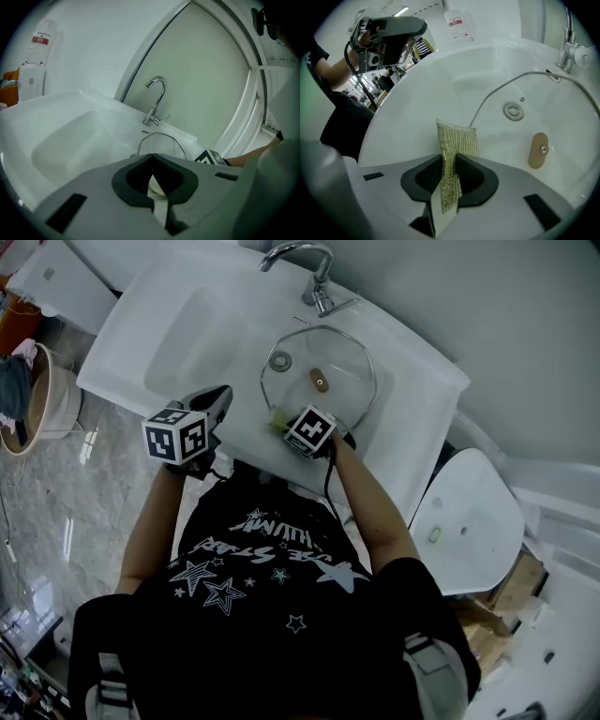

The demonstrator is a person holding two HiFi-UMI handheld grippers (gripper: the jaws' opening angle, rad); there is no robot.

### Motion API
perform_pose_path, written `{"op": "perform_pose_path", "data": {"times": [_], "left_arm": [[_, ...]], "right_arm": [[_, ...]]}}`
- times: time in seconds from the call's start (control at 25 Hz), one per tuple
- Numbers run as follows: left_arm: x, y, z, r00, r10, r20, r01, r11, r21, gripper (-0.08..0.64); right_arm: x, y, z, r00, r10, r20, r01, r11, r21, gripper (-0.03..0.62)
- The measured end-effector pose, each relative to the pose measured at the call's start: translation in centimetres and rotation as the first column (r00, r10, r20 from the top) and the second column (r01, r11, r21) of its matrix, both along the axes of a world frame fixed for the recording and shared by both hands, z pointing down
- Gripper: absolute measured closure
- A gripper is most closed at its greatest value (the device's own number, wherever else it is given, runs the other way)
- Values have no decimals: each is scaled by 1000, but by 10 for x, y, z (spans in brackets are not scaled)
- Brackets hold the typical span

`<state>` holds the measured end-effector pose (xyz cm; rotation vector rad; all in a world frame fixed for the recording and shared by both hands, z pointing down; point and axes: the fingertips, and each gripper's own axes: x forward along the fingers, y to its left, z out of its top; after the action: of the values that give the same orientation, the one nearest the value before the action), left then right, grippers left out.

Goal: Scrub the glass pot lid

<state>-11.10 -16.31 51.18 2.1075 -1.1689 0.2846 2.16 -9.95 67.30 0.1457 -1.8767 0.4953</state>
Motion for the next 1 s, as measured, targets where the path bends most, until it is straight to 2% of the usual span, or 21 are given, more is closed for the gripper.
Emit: {"op": "perform_pose_path", "data": {"times": [0.28,0.56,0.72,1.0], "left_arm": [[7,3,-4,1000,13,-3,-13,1000,8,552],[10,-8,-10,999,32,-2,-32,999,28,552],[12,-19,-13,999,42,-8,-42,998,39,552],[19,-40,-18,997,70,-17,-69,996,54,552]], "right_arm": [[5,-5,-10,1000,19,14,-20,998,62,509],[31,-48,-38,995,102,6,-101,975,196,523],[47,-83,-62,986,163,19,-161,938,307,525],[67,-143,-103,971,238,29,-221,842,493,525]]}}
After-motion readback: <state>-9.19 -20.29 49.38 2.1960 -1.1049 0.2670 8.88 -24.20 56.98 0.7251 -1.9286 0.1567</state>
